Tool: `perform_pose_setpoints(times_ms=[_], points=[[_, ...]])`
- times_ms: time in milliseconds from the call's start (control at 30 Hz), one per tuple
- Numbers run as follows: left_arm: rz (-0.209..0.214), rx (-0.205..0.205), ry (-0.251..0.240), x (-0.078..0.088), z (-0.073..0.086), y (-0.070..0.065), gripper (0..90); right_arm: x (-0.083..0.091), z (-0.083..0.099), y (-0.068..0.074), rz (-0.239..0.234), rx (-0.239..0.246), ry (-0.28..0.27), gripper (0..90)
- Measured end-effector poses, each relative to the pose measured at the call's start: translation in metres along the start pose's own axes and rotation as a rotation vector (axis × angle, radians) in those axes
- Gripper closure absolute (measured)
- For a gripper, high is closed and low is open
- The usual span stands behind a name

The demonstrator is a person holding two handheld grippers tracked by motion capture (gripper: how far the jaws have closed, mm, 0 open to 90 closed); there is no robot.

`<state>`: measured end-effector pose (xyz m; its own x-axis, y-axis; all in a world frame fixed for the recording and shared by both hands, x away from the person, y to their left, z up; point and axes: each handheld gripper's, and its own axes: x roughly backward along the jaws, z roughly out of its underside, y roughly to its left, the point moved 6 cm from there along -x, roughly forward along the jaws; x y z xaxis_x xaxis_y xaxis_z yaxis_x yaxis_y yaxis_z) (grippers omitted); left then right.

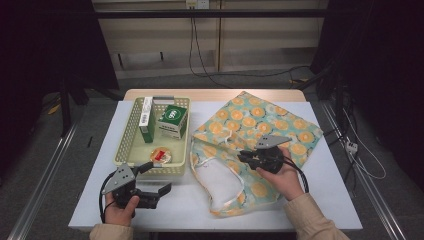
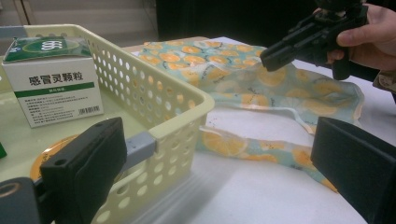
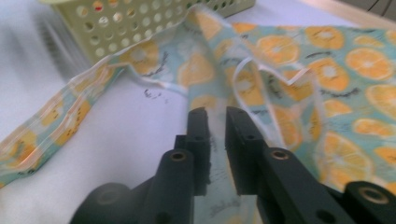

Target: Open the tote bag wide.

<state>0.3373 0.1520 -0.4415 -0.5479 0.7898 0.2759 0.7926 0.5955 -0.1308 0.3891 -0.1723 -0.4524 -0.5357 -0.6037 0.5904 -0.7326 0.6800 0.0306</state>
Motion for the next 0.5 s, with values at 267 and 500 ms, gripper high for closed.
perform_pose_setpoints(times_ms=[267, 500], points=[[0.000, 0.001, 0.000, 0.000, 0.000, 0.000, 3.3, -0.019, 0.030, -0.023, 0.046, -0.047, 0.092, 70.4], [0.000, 0.000, 0.000, -0.001, 0.001, 0.000, 3.4, -0.026, 0.042, -0.030, 0.079, -0.045, 0.116, 60.8]])
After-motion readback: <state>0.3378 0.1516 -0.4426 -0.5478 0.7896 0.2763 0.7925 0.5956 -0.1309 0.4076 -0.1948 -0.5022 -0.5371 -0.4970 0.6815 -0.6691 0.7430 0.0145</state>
